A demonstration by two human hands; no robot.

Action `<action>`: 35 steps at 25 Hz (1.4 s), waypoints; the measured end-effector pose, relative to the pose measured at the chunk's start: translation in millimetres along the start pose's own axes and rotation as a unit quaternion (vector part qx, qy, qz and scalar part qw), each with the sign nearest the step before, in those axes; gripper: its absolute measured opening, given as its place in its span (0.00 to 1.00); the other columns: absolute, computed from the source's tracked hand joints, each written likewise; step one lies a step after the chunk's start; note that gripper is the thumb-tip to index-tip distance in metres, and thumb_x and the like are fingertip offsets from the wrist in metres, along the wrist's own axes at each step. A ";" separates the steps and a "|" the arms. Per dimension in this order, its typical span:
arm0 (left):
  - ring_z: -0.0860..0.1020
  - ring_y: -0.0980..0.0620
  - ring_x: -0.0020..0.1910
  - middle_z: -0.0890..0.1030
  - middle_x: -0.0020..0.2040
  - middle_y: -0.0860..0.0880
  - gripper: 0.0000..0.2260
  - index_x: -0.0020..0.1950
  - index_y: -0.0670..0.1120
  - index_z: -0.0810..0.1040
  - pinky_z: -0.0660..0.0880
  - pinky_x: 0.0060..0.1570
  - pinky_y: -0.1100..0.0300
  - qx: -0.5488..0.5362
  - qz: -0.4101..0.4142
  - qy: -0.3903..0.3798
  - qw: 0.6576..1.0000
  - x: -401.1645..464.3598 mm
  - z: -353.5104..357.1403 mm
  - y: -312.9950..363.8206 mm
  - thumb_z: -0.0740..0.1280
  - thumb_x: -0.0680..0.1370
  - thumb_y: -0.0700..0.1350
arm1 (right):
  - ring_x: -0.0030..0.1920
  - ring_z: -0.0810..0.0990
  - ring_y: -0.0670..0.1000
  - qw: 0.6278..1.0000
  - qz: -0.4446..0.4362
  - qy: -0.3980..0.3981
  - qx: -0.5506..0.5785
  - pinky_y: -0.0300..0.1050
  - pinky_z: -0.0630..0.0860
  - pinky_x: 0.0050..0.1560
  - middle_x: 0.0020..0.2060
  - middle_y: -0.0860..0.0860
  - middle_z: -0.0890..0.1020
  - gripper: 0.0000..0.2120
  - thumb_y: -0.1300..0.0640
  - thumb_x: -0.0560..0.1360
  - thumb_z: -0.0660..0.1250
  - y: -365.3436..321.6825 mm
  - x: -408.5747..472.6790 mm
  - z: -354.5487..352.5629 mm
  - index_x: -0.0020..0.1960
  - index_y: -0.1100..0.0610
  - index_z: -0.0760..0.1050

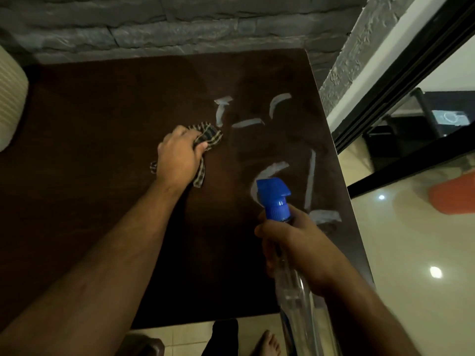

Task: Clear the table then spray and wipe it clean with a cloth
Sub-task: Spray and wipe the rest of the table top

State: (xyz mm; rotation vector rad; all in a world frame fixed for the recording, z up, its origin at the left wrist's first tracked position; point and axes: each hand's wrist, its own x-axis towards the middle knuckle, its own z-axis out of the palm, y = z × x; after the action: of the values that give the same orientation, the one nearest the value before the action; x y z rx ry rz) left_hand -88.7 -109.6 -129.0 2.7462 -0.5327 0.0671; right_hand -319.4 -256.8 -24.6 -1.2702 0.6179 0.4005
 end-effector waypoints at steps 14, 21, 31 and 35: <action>0.75 0.41 0.54 0.75 0.56 0.45 0.13 0.60 0.47 0.77 0.71 0.52 0.48 0.000 0.001 -0.016 1.000 94.3 12.6 17.5 0.63 0.79 0.52 | 0.26 0.73 0.54 0.998 0.026 0.054 -0.016 0.50 0.73 0.32 0.28 0.57 0.74 0.07 0.63 0.73 0.68 -52.5 65.6 7.2 0.48 0.59 0.71; 0.74 0.49 0.46 0.75 0.51 0.51 0.11 0.54 0.53 0.77 0.68 0.44 0.54 -0.051 0.232 -0.141 0.961 -27.2 0.2 44.9 0.61 0.75 0.54 | 0.27 0.71 0.57 1.000 -0.012 0.029 -0.003 0.51 0.71 0.30 0.28 0.61 0.74 0.14 0.61 0.69 0.69 -81.3 77.0 -14.4 0.51 0.65 0.70; 0.75 0.46 0.47 0.76 0.52 0.48 0.10 0.54 0.50 0.79 0.71 0.47 0.50 -0.016 0.070 -0.069 0.995 31.7 27.2 80.4 0.63 0.76 0.52 | 0.24 0.71 0.55 1.000 -0.004 -0.022 -0.002 0.49 0.72 0.29 0.25 0.58 0.73 0.14 0.59 0.65 0.69 -99.5 98.1 -56.5 0.48 0.61 0.71; 0.77 0.44 0.44 0.78 0.48 0.48 0.13 0.51 0.48 0.80 0.74 0.43 0.51 0.008 0.077 -0.042 0.996 -21.6 1.4 16.1 0.60 0.76 0.54 | 0.25 0.72 0.54 0.999 0.015 -0.045 -0.005 0.50 0.73 0.31 0.27 0.57 0.74 0.17 0.57 0.65 0.69 -102.5 106.1 -72.5 0.51 0.61 0.71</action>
State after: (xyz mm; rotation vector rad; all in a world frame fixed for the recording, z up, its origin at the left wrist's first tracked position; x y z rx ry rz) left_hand -114.7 -116.4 -127.5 2.7280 -0.7706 -0.0065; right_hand -191.0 -359.3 -26.1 -1.2460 0.5592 0.4832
